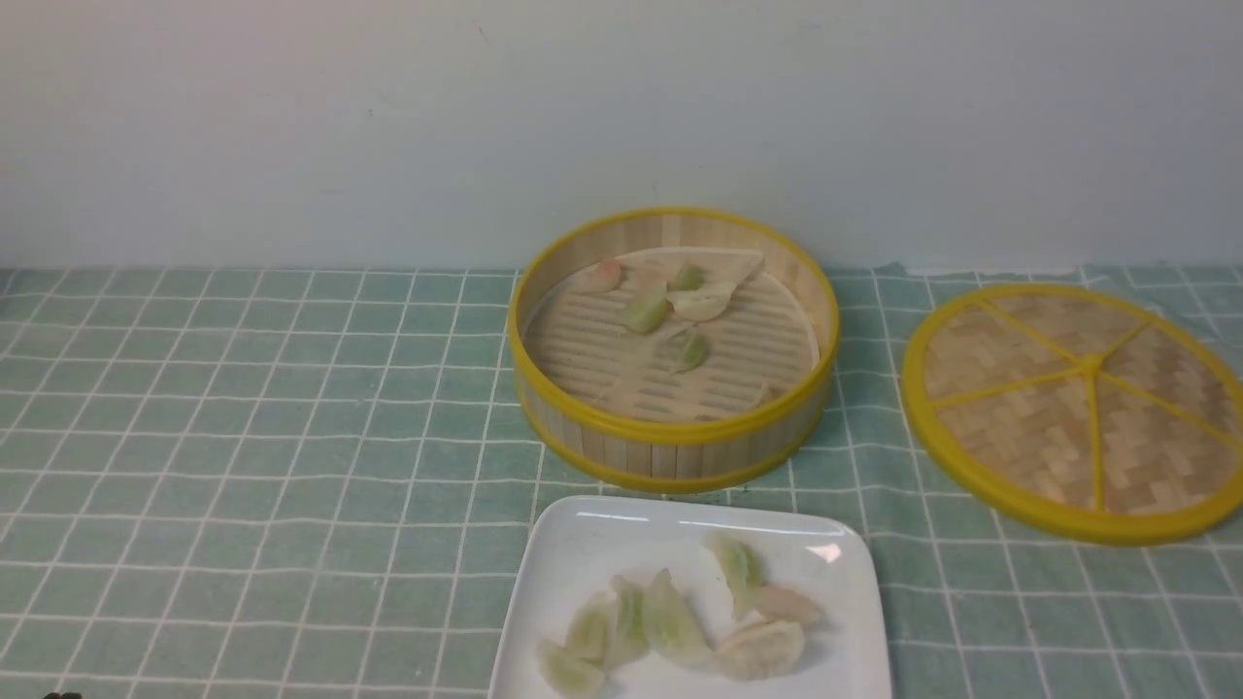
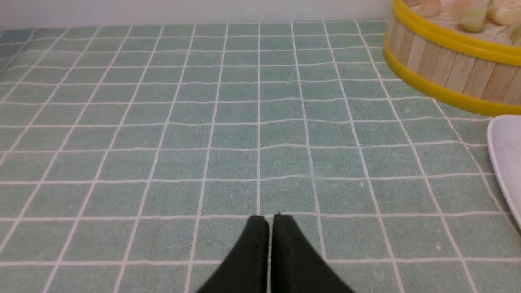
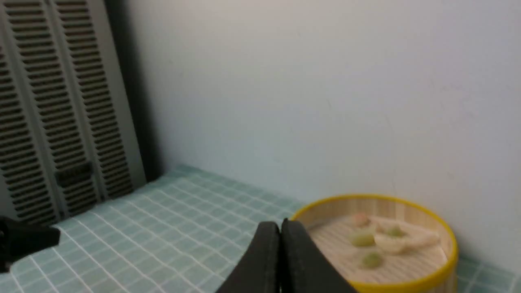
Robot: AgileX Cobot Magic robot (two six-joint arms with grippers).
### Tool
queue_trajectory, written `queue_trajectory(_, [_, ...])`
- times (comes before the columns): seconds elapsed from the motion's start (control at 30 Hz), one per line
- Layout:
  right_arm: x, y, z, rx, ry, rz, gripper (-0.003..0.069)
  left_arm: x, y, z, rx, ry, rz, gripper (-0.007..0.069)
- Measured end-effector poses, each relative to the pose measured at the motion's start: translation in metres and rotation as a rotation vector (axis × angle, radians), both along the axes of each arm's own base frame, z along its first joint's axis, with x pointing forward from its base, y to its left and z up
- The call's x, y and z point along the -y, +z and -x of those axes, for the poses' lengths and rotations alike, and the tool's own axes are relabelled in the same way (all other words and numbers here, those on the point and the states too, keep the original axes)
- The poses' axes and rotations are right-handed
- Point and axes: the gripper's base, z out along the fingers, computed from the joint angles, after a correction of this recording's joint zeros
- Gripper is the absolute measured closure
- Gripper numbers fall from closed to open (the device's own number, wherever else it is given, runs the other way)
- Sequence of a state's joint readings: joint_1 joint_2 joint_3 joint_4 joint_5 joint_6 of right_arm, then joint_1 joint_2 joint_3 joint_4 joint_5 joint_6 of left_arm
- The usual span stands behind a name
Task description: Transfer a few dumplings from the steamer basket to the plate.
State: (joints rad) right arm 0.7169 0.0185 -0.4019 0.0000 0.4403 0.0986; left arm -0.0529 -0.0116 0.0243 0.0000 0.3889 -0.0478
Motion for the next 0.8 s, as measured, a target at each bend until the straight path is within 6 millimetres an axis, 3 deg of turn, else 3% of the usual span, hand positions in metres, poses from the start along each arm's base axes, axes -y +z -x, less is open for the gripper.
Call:
queue_trajectory(0.1, [-0.001,0.004,0.000,0.060,0.005,-0.027,0.0673,0.000,0.000,0.000,0.000,0.000,0.000,0.0631])
queue_trajectory(0.23, [-0.001,-0.006,-0.003,0.081,-0.075,-0.018,0.0673,0.000,0.000,0.000,0.000,0.000,0.000,0.0631])
queue_trajectory(0.37, [0.000,-0.042,-0.018,0.012,-0.340,0.059,0.0673,0.000,0.000,0.000,0.000,0.000,0.001,0.0631])
queue_trajectory(0.47, [0.005,-0.084,-0.031,-0.107,-0.522,0.140,0.0673,0.000,0.000,0.000,0.000,0.000,0.001,0.0631])
queue_trajectory(0.5, [0.005,-0.087,-0.032,-0.114,-0.522,0.143,0.0673,0.000,0.000,0.000,0.000,0.000,0.001,0.0631])
queue_trajectory(0.63, [0.012,-0.129,-0.038,-0.261,-0.646,0.201,0.0673,0.000,0.000,0.000,0.000,0.000,0.001,0.0631])
queue_trajectory(0.8, [0.014,-0.130,-0.037,-0.276,-0.678,0.211,0.0673,0.000,0.000,0.000,0.001,0.000,0.001,0.0631])
